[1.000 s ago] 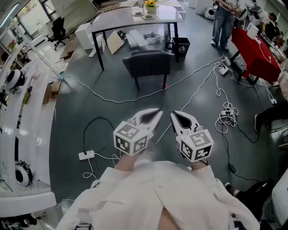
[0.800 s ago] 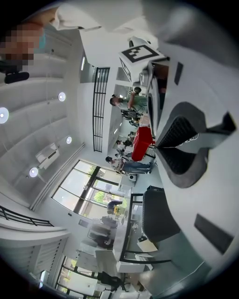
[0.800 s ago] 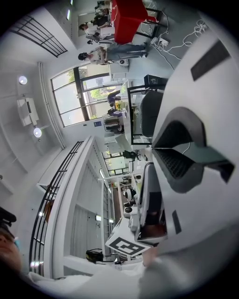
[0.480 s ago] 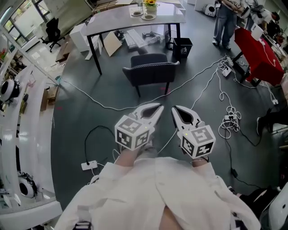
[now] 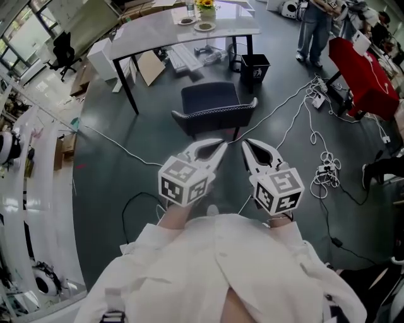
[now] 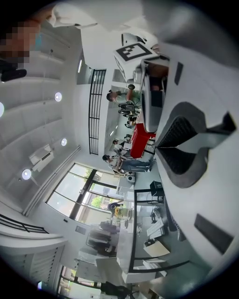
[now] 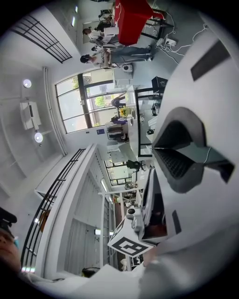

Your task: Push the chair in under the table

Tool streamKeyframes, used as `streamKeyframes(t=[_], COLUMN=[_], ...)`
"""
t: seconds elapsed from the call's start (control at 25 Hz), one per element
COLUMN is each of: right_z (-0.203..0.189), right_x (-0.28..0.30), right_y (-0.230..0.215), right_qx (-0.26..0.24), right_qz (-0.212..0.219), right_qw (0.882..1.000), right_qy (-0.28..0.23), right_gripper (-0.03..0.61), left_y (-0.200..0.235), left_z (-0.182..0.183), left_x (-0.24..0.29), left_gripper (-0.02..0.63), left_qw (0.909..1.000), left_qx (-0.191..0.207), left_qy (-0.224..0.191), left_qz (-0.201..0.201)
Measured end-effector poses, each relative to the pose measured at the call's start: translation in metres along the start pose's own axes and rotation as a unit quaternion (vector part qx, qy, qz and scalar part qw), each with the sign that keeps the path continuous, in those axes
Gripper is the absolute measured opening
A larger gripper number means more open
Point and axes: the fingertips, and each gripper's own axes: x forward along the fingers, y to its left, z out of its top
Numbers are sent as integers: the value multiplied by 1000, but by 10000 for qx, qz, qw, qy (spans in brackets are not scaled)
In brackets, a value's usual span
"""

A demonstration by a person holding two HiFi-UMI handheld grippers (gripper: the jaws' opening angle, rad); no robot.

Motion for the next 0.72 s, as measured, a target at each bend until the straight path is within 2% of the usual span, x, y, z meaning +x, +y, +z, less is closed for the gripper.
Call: streamKeyframes(t=[0.2, 0.44, 0.72], right_z=[-2, -15, -16], right_x=[32, 51, 71], right_y=[-14, -18, -38], right_qx=[152, 255, 325], right_qz=[-147, -101, -106], right_qw=[9998, 9993, 9988], right_qy=[66, 246, 348], right_gripper=[31, 31, 31], left_y=[36, 50, 71], left_z=[4, -5, -7], left_x=[10, 19, 34], left_gripper=[14, 14, 14], left_qw=[10000, 9996, 9993], left_qx=[-30, -88, -200], left_qy=[77, 236, 319], left_qz=[-35, -154, -58])
